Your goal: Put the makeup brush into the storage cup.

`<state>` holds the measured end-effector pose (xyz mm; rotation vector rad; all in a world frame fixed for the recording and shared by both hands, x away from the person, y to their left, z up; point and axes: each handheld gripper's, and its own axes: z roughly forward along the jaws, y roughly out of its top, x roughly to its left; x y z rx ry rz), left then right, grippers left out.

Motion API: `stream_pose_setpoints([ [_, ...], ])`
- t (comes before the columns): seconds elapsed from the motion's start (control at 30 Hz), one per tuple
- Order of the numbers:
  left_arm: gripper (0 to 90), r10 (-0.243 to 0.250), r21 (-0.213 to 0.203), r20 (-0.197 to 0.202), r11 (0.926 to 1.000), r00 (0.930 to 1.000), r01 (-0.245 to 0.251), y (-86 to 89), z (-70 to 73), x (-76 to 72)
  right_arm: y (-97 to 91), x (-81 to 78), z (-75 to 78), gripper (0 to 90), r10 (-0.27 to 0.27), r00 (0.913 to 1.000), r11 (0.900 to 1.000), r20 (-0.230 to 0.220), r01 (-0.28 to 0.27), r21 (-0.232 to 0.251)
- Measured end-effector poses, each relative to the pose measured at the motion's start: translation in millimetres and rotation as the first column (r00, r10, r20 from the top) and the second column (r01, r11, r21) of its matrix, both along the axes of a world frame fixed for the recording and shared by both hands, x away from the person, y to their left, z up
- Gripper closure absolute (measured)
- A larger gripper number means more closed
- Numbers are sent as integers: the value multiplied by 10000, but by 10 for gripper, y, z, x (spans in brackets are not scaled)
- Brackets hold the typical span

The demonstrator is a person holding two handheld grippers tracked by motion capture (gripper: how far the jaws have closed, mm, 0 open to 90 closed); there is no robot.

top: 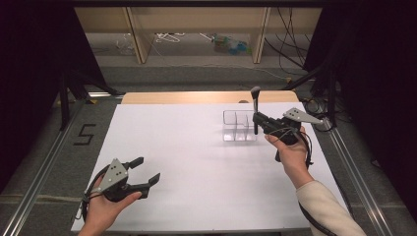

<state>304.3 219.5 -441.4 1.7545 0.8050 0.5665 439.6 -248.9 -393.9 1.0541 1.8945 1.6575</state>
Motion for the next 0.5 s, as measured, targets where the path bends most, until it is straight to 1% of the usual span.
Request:
stream_pose_setpoints([
  [0.1, 217, -62, 19, 99, 10000, 9999, 62, 4, 1, 8, 1, 11, 2, 795, -61, 10000, 10000, 26, 61, -53],
  [0.2, 217, -45, 29, 83, 10000, 10000, 45, 6, 0, 8, 2, 23, 4, 796, -77, 10000, 9999, 54, 77, -80],
  [0.23, 217, -15, 90, 73, 10000, 10000, 14, 8, 4, 5, 6, 21, 7, 796, -69, 10000, 10000, -46, 69, -31],
  [0.3, 217, -24, 81, 74, 10000, 10000, 24, 7, 3, 6, 7, 35, 8, 795, -135, 9999, 9999, 57, 136, -94],
  [0.37, 217, -19, 79, 75, 10000, 10000, 18, 7, 3, 6, 8, 42, 10, 795, -136, 9999, 9998, 87, 137, -117],
  [0.4, 217, -17, 77, 76, 10000, 10000, 17, 7, 3, 6, 10, 40, 15, 795, -149, 9999, 9998, 28, 149, -118],
  [0.5, 217, -18, 78, 72, 10000, 10000, 17, 7, 2, 6, 15, 56, 16, 795, -210, 9997, 9997, 123, 212, -154],
])
